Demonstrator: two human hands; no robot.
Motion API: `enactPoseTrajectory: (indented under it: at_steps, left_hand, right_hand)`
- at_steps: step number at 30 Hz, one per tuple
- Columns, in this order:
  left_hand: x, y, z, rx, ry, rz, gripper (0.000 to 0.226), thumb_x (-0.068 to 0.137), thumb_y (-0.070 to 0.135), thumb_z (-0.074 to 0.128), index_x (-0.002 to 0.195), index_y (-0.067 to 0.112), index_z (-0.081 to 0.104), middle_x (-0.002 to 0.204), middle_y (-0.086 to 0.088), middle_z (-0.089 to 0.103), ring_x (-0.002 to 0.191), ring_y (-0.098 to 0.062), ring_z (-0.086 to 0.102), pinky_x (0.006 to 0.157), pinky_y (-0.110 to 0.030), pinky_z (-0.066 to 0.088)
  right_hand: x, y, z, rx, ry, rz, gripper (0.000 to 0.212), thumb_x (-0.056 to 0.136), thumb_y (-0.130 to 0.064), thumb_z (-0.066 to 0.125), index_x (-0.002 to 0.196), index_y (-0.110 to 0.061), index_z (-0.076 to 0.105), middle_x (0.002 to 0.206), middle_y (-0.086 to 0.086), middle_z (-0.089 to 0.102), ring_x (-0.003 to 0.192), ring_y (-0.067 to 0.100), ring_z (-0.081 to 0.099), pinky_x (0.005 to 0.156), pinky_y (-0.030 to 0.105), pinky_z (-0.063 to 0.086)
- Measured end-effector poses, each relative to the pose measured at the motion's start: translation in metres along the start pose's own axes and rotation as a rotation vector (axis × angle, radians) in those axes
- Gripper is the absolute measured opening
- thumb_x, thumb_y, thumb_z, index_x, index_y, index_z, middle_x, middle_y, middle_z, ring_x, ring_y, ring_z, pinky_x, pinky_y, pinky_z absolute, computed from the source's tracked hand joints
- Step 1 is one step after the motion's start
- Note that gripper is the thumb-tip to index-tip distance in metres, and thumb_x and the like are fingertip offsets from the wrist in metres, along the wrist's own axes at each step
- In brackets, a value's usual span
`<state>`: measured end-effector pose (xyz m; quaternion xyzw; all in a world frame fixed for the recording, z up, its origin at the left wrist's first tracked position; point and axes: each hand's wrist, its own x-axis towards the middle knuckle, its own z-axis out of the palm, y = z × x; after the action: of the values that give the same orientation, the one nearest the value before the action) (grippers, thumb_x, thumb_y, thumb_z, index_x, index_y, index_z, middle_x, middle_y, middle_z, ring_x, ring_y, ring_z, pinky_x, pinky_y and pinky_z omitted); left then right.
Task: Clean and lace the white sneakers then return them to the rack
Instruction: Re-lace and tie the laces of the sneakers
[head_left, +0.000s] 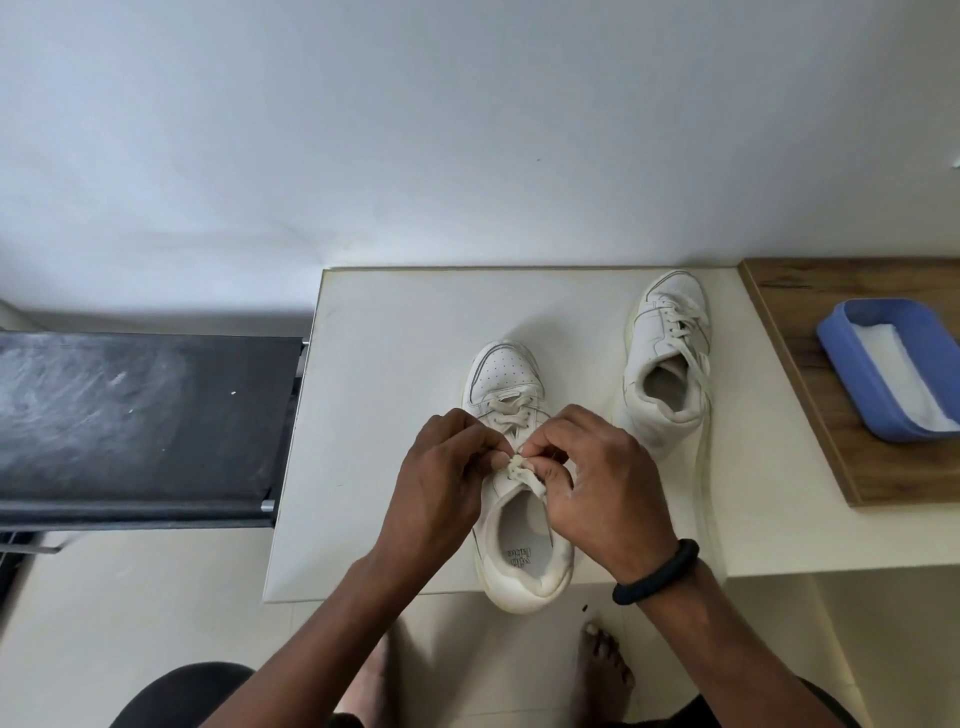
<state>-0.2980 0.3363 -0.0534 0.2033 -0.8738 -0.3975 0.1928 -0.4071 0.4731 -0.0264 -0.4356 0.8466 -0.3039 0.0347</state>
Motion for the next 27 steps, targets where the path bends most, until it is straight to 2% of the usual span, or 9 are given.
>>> enactPoseTrajectory:
  at_steps: [5, 10, 13, 16, 19, 22, 27]
  left_hand:
    - [-0.001, 0.002, 0.002, 0.033, 0.022, 0.039, 0.015, 0.089, 0.011, 0.058, 0.087, 0.017, 0.071, 0.086, 0.009, 0.063, 0.084, -0.014, 0.054, 0.073, -0.016, 0.040]
    - [-0.001, 0.004, 0.001, 0.027, 0.018, 0.055, 0.020, 0.090, 0.022, 0.052, 0.085, 0.018, 0.071, 0.084, 0.008, 0.063, 0.081, -0.015, 0.054, 0.070, -0.023, 0.043]
    - [0.000, 0.005, -0.002, 0.039, 0.041, 0.038, 0.014, 0.087, 0.013, 0.062, 0.085, 0.020, 0.074, 0.082, 0.009, 0.064, 0.080, -0.015, 0.057, 0.068, -0.029, 0.047]
    - [0.005, 0.002, -0.003, 0.020, 0.026, 0.031, 0.017, 0.086, 0.010, 0.062, 0.085, 0.021, 0.075, 0.083, 0.010, 0.064, 0.081, -0.016, 0.059, 0.069, -0.033, 0.050]
    - [0.007, 0.003, -0.005, 0.066, 0.003, 0.124, 0.019, 0.087, 0.010, 0.059, 0.085, 0.020, 0.075, 0.086, 0.010, 0.065, 0.080, -0.018, 0.057, 0.067, -0.034, 0.049]
    - [0.009, 0.003, -0.008, 0.144, 0.020, 0.223, 0.019, 0.090, 0.011, 0.058, 0.086, 0.019, 0.074, 0.087, 0.008, 0.065, 0.078, -0.018, 0.055, 0.065, -0.032, 0.048]
    - [0.007, 0.002, -0.007, 0.312, 0.034, 0.330, 0.025, 0.083, -0.011, 0.067, 0.090, 0.012, 0.074, 0.088, 0.001, 0.064, 0.079, -0.021, 0.053, 0.060, -0.035, 0.049]
  right_hand:
    - [-0.001, -0.002, 0.005, -0.024, 0.039, 0.023, 0.018, 0.076, -0.014, 0.074, 0.076, -0.026, 0.060, 0.081, -0.013, 0.059, 0.069, 0.013, 0.060, 0.060, 0.036, 0.054]
    - [-0.003, 0.001, 0.009, -0.008, 0.065, 0.028, 0.018, 0.077, -0.012, 0.075, 0.076, -0.025, 0.062, 0.082, -0.012, 0.059, 0.071, 0.012, 0.060, 0.057, 0.036, 0.054]
    - [-0.004, 0.000, 0.009, 0.013, 0.075, 0.031, 0.009, 0.081, -0.018, 0.073, 0.081, -0.026, 0.068, 0.084, -0.011, 0.061, 0.071, 0.014, 0.063, 0.058, 0.036, 0.054]
    - [-0.001, 0.004, 0.006, 0.054, 0.041, 0.009, 0.006, 0.087, -0.022, 0.064, 0.085, -0.026, 0.069, 0.086, -0.011, 0.064, 0.073, 0.015, 0.065, 0.062, 0.038, 0.056]
    - [0.001, 0.007, 0.006, 0.039, -0.002, -0.048, 0.010, 0.090, -0.018, 0.059, 0.083, -0.022, 0.065, 0.088, -0.009, 0.061, 0.073, 0.016, 0.063, 0.063, 0.039, 0.056]
    - [0.000, 0.004, 0.010, -0.053, 0.058, -0.073, 0.017, 0.090, -0.022, 0.045, 0.084, -0.020, 0.061, 0.088, -0.007, 0.058, 0.070, 0.017, 0.059, 0.058, 0.037, 0.053]
    - [0.001, -0.002, 0.015, -0.152, 0.149, -0.081, 0.020, 0.092, -0.020, 0.042, 0.084, -0.017, 0.060, 0.084, -0.004, 0.058, 0.063, 0.018, 0.056, 0.050, 0.032, 0.046]
